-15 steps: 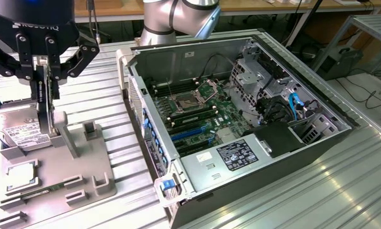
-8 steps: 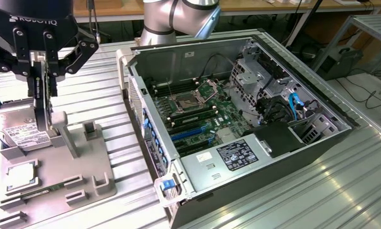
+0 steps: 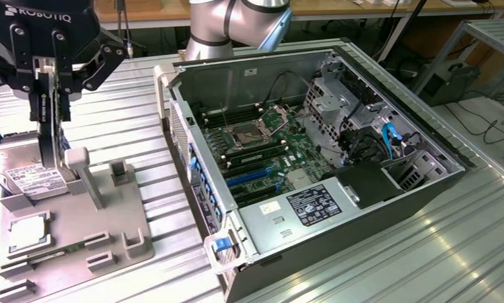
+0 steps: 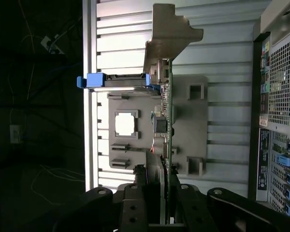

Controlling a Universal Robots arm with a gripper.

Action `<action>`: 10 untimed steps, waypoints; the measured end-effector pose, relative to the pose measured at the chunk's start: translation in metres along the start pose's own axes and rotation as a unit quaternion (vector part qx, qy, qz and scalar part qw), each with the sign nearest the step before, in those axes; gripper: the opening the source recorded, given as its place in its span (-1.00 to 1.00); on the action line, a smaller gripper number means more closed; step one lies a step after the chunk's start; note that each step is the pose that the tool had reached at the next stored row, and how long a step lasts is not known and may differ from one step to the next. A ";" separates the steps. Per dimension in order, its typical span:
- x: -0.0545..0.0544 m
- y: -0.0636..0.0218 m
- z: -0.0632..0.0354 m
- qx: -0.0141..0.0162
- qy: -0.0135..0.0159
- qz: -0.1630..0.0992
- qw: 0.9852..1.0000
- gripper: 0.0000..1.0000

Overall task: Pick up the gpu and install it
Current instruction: 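Pick up the gpu and move the gpu toward the slot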

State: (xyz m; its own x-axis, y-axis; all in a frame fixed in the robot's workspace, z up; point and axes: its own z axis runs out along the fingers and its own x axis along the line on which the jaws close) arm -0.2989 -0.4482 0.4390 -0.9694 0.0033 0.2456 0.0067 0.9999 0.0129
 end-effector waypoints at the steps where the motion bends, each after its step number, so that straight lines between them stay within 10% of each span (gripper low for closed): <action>1: 0.000 0.0000 -0.0003 0.000 0.000 0.000 1.000 -0.44; 8: 0.000 0.0000 -0.0006 0.000 -0.001 0.000 1.000 -0.44; 10: 0.000 0.0000 -0.0005 0.000 -0.014 0.000 1.000 -0.44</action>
State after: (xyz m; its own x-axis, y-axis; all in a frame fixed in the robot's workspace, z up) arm -0.2987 -0.4482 0.4395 -0.9758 0.0035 0.2185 0.0063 0.9999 0.0119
